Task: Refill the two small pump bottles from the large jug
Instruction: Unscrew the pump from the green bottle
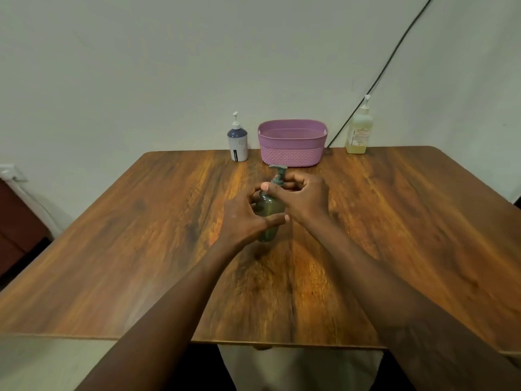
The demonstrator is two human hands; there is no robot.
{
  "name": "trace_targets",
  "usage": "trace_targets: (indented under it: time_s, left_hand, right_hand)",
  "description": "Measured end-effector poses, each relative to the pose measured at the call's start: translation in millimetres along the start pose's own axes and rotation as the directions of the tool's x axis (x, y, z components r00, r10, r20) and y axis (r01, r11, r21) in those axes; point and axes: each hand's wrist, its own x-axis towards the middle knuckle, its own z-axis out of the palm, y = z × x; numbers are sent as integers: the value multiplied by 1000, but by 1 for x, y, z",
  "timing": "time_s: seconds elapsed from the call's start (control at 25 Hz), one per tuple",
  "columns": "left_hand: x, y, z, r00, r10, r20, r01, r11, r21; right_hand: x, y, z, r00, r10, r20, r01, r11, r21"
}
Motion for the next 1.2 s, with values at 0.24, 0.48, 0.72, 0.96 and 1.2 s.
trace_targets:
  time_s: [0.24,0.48,0.72,0.96,1.2]
  left_hand:
    - [-32,8,2,1000,-2,13,3,997,-72]
    - [-31,30,-9,999,-6,-35,2,995,-104]
    - [-21,46,-7,996,-7,-89,0,996,-85]
    - [-8,42,-12,995,-30,-91,21,995,-99]
    - [9,30,-11,999,-6,-33,5,1000,-28]
  right_hand:
    - [-31,-4,-22,991,-25,131,19,999,43]
    - [-22,-23,-37,949,39,313,-80,990,120]
    - [-16,-41,-44,988,65,139,-60,997,-38]
    - [10,-41,-48,887,122,445,-217,962,169]
    - [28,-33,-35,981,89,172,-68,990,-126]
